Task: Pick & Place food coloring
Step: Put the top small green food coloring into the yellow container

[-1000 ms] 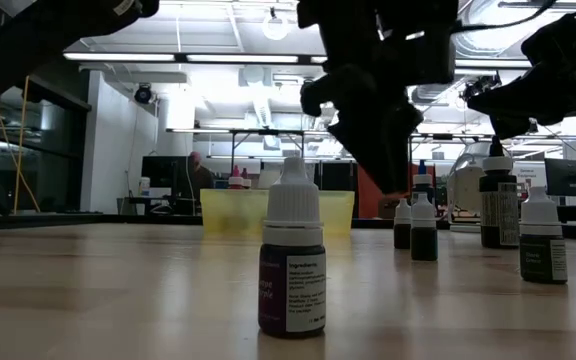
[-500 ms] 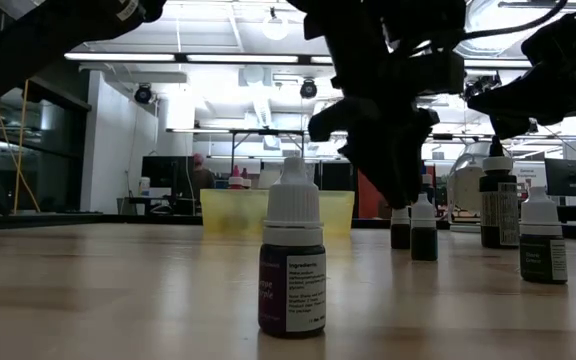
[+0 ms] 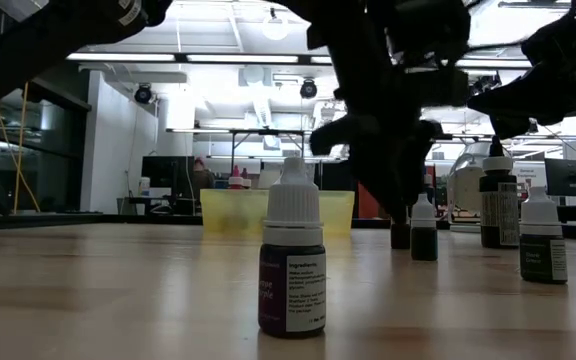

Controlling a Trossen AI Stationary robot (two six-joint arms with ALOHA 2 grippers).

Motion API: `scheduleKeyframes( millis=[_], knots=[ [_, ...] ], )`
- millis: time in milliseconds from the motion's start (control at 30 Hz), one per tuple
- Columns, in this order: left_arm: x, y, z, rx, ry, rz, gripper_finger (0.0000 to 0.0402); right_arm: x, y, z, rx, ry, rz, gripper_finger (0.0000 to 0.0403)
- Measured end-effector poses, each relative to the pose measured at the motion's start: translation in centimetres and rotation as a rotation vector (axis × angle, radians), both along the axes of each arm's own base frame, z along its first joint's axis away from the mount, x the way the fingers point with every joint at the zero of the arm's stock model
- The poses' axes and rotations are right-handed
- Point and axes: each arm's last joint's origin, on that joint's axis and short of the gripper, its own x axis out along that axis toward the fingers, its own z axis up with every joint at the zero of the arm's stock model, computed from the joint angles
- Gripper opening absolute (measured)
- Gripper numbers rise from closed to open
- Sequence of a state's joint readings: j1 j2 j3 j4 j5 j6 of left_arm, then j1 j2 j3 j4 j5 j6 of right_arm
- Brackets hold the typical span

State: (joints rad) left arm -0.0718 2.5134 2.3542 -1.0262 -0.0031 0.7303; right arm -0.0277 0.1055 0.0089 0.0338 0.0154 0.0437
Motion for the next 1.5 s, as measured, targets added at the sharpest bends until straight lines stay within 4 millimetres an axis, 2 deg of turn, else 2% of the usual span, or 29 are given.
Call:
scheduleKeyframes(
  millis=[300,800,1100,1233,1500],
  knots=[
    [-0.1,0.4,-0.1,0.002,0.012,0.009,0.0176,0.0,0.0,0.0,0.0,0.0,0.0,0.0],
    [-0.2,0.7,-0.1,-0.007,0.024,0.032,0.0057,0.0,0.0,0.0,0.0,0.0,0.0,0.0],
    [-0.2,0.6,-0.1,-0.075,0.03,0.083,0.0041,0.0,0.0,0.0,0.0,0.0,0.0,0.0],
    [-0.2,0.6,-0.1,-0.083,0.037,0.156,0.004,0.0,0.0,0.0,0.0,0.0,0.0,0.0],
    [-1.1,0.9,0.1,-0.087,0.098,0.464,0.0039,0.0,0.0,0.0,0.0,0.0,0.0,0.0]
  ],
)
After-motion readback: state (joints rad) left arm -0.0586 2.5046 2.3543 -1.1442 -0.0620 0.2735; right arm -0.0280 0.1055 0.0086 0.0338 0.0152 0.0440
